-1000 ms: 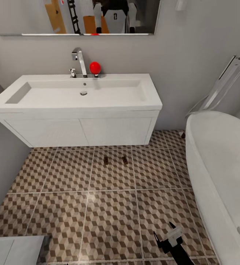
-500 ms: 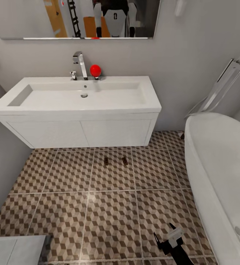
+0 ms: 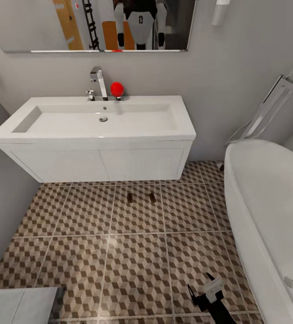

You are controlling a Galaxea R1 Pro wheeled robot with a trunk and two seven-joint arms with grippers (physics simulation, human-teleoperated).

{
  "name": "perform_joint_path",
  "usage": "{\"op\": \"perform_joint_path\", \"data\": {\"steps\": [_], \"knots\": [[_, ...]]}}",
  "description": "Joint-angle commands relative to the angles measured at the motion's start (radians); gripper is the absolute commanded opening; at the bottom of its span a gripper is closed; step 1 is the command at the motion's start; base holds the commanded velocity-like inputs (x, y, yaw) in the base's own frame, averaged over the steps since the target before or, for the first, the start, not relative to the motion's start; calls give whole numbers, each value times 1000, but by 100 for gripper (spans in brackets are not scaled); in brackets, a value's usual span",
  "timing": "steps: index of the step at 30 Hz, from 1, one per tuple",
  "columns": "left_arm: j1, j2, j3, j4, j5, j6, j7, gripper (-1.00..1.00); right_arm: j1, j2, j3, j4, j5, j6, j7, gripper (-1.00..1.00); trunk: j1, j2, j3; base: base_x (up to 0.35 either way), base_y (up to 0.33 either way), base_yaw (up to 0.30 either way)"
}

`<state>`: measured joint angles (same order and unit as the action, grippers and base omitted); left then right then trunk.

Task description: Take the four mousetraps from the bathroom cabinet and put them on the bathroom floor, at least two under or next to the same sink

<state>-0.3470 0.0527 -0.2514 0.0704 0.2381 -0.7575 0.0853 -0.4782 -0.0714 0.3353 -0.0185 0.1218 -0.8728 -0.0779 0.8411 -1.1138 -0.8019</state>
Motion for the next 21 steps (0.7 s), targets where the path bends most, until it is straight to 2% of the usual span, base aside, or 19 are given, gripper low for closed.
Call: {"op": "perform_joint_path", "data": {"steps": [1,10,21], "knots": [[-1,-1,-9,3,3,-5,5,100,0,0,0,0,10,-2,-8,100,-4,7,3,0,0,0],[-1,0,-9,3,3,-5,5,100,0,2,1,0,10,-3,-8,100,-38,70,32,0,0,0],[-1,-1,-9,3,3,-5,5,100,0,2,1,0,10,-3,-8,100,-81,147,81,0,0,0]]}}
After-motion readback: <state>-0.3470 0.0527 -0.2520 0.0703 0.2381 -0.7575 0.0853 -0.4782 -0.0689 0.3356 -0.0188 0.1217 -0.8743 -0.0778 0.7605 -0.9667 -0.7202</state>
